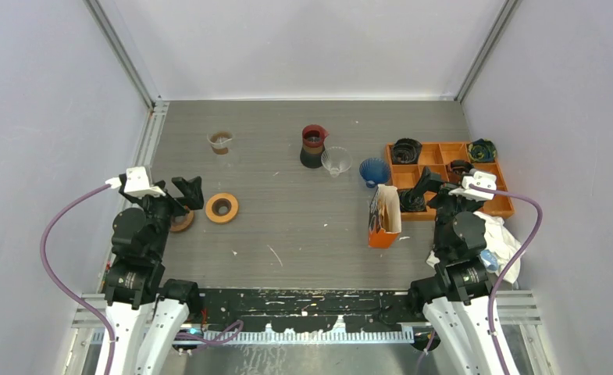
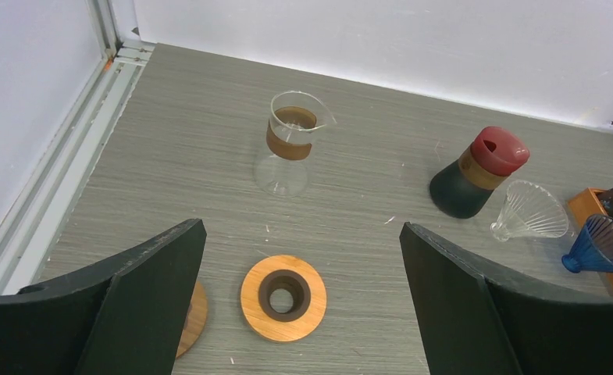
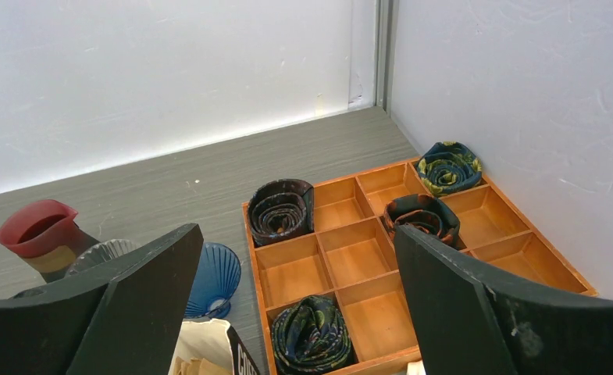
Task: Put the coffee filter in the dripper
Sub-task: Move the coffee server to the center of the board.
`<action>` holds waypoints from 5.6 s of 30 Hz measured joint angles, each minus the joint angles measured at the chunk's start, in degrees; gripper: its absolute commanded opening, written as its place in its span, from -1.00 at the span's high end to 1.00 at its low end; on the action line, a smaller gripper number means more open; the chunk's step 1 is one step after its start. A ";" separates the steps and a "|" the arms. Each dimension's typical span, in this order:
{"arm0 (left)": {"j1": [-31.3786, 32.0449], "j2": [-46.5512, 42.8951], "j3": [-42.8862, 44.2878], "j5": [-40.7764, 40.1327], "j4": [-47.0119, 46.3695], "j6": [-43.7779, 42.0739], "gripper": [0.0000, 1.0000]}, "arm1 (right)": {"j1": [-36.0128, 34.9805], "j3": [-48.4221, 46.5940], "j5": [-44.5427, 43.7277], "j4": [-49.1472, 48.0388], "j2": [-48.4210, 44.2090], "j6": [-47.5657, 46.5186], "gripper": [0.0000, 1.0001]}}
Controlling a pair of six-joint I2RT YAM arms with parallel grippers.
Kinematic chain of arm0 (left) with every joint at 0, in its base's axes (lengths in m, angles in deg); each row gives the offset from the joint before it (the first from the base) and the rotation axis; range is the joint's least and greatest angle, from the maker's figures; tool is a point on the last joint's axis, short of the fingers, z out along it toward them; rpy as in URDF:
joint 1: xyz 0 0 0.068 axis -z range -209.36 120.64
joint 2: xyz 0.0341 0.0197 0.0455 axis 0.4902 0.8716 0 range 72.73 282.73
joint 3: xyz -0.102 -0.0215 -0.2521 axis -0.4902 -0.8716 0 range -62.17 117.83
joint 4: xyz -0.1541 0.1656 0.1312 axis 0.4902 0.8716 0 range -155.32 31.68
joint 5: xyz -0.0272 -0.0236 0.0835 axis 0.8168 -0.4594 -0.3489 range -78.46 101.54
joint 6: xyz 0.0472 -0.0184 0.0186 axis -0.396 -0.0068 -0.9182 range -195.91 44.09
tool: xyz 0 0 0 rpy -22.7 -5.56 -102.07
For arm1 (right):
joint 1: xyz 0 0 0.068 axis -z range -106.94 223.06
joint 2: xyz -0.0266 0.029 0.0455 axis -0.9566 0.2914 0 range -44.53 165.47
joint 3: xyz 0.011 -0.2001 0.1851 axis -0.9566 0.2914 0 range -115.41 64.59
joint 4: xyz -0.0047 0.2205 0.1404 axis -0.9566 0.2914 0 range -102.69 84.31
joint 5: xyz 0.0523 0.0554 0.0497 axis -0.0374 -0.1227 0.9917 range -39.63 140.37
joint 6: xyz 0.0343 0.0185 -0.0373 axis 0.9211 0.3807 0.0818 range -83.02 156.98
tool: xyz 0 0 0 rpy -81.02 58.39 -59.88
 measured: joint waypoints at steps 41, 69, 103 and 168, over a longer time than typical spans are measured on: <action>-9.92 63.30 42.73 10.23 13.46 1.27 -0.73 | -1.64 1.97 6.27 -0.98 -8.46 0.50 -1.00; -12.41 96.15 70.25 23.26 29.24 -3.52 0.38 | -2.36 3.04 7.06 -1.38 -8.63 -0.70 -1.00; 5.46 76.17 51.19 8.11 34.80 14.69 1.00 | -2.36 3.06 6.62 -1.33 -9.92 -1.11 -1.00; 27.54 58.90 33.92 -18.73 30.64 42.47 -0.93 | -3.48 3.06 7.26 -1.36 -9.77 -1.09 -1.00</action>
